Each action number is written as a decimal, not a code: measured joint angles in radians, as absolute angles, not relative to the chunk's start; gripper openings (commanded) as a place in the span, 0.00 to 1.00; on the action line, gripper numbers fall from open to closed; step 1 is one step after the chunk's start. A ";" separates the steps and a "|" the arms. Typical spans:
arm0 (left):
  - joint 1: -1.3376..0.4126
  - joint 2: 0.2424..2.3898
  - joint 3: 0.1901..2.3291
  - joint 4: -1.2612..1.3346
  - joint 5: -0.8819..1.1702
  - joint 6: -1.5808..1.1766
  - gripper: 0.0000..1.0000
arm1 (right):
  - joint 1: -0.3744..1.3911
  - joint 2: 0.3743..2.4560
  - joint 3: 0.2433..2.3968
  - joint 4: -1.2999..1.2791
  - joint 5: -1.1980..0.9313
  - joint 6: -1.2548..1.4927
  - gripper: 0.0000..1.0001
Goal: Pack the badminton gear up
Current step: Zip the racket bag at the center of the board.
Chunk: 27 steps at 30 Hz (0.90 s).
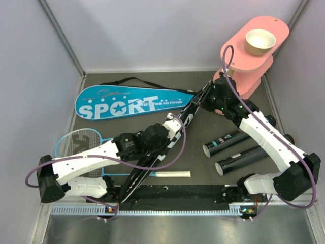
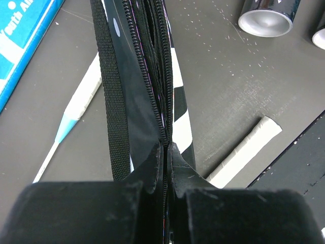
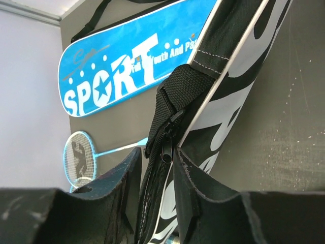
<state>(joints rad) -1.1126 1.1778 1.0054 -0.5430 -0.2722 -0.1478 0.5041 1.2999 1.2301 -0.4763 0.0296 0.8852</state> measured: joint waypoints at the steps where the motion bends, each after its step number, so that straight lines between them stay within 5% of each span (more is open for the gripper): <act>1: -1.112 1.178 1.006 -0.543 -0.270 -0.148 0.00 | 0.501 1.300 1.230 -0.476 0.025 0.875 0.26; 7: -1.109 1.178 1.006 -0.542 -0.267 -0.148 0.00 | 0.499 1.300 1.230 -0.479 0.020 0.834 0.21; 14: -1.109 1.178 1.006 -0.542 -0.266 -0.148 0.00 | 0.496 1.306 1.232 -0.484 0.020 0.806 0.00; 27: -1.095 1.182 1.006 -0.542 -0.266 -0.159 0.00 | 0.514 1.314 1.260 -0.517 0.016 0.777 0.00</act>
<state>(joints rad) -1.0946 1.1820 1.0058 -0.5419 -0.2661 -0.1585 0.5140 1.3140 1.2598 -0.5175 0.0162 0.7773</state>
